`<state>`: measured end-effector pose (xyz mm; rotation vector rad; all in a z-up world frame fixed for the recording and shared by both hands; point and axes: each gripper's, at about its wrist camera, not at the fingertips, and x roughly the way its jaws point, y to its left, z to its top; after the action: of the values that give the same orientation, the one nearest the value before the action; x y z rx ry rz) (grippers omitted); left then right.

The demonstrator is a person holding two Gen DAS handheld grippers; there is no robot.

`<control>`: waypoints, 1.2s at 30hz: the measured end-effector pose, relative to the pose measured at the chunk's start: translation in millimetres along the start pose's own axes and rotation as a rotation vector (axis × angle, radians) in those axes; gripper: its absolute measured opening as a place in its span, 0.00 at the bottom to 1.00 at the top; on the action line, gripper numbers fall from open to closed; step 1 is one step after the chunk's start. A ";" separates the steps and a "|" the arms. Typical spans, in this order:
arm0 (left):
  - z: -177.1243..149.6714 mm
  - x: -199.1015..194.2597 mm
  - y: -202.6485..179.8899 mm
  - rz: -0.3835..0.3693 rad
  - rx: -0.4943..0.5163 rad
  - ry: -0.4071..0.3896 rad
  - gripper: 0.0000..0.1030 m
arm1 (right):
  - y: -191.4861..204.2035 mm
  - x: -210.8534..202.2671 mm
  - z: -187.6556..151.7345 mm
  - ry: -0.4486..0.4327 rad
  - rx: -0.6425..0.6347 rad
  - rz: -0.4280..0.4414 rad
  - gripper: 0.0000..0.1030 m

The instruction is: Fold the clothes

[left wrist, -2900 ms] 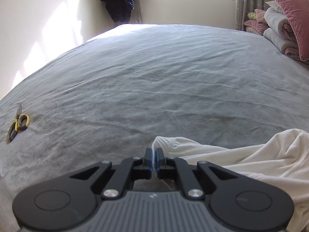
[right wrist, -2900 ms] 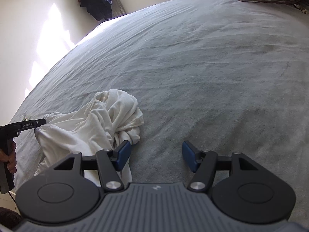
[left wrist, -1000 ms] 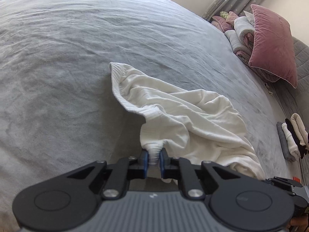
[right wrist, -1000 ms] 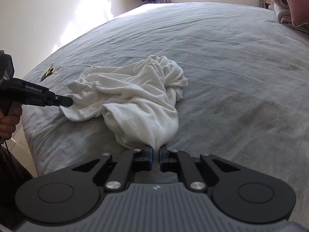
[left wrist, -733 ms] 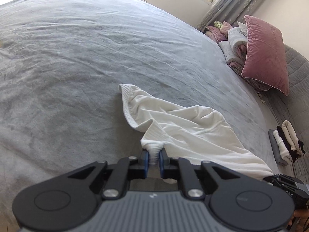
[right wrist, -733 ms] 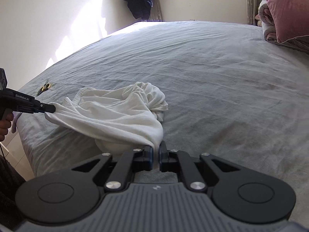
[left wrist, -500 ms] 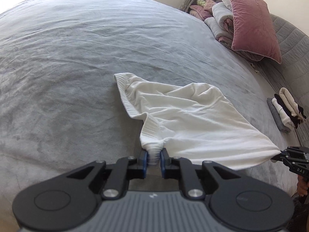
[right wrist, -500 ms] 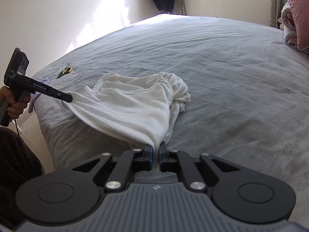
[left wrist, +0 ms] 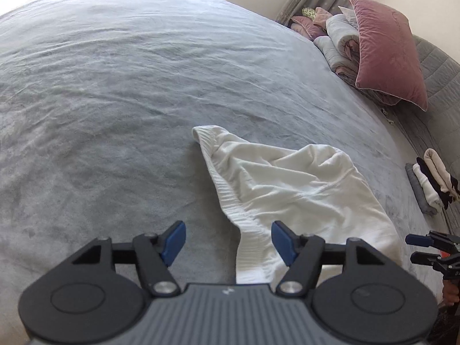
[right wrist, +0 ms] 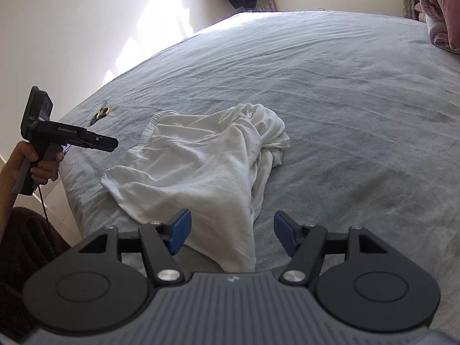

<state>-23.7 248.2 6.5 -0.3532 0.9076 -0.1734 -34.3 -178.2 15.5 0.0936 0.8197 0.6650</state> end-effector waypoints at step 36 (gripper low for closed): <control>30.0 75.8 17.5 -0.002 -0.260 -0.222 0.02 | -82.1 81.0 40.0 -0.187 0.709 -0.155 0.02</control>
<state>46.1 249.0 -39.1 -0.6021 0.7104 -0.0162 75.8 -189.5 -35.9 0.7165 0.8398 0.1905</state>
